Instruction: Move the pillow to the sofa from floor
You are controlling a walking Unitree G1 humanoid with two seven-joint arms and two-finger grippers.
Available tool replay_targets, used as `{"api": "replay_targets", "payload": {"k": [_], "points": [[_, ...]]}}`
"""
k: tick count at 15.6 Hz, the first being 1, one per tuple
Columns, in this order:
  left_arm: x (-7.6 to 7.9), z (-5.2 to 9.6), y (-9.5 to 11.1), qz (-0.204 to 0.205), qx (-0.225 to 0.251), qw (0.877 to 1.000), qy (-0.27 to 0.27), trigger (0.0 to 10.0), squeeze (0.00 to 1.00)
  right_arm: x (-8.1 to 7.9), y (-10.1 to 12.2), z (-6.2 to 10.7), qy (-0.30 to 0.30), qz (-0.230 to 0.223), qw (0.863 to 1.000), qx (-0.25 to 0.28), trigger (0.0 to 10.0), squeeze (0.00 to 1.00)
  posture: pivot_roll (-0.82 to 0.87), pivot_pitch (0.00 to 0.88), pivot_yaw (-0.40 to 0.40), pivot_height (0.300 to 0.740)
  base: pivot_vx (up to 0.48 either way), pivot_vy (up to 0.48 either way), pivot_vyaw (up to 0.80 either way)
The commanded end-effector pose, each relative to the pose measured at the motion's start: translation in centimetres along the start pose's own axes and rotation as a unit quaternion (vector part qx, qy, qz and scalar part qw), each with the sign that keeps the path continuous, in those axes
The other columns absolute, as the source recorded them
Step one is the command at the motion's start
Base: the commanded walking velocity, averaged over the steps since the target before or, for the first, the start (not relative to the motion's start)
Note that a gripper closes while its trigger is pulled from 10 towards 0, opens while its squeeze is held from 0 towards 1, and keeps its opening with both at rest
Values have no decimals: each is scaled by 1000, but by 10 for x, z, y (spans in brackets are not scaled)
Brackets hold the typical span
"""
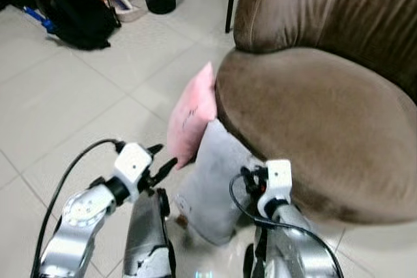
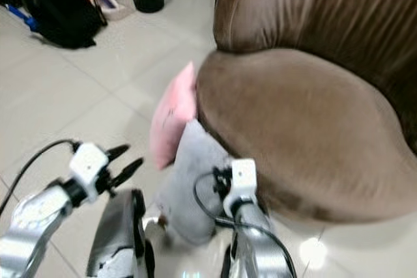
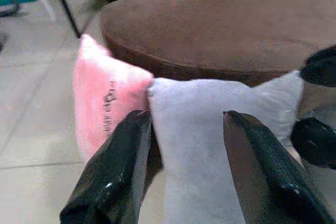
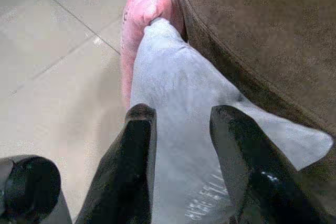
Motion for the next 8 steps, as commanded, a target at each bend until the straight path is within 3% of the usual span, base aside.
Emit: {"api": "replay_targets", "payload": {"k": [1,3,5,6,8], "points": [[2,0,-3,4,-1,1000,-15,10000,0,5,0,-1,-8,-30,999,12,10000,1000,161,234,-12,510,0,0,0],[7,-2,-3,27,6,998,-47,10000,0,17,3,-10,-61,-63,996,23,10000,1000,171,231,-10,510,0,0,0],[8,-3,-15,-1,-14,999,-44,10000,0,26,3,-14,-79,-83,993,20,10000,1000,175,244,-15,510,0,0,0],[8,-6,-19,5,-15,999,-40,10000,0,35,-3,-17,-105,-85,991,8,10000,1000,181,231,-19,510,0,0,0],[6,-7,-19,6,-16,999,-41,10000,0,37,-2,-19,-110,-104,988,8,10000,1000,186,241,-18,510,0,0,0]]}}
Point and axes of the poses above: a point about 5 cm out from each wrist's last joint towards the gripper, its own z axis pointing back from the gripper into the wrist, its own y axis along the axis of the wrist's last joint, x = y × z, the point moved 1 cm from there along -z, pointing out of the wrist towards the gripper, and after that the axes turned 4 degrees about -z, right-handed, at the moved point
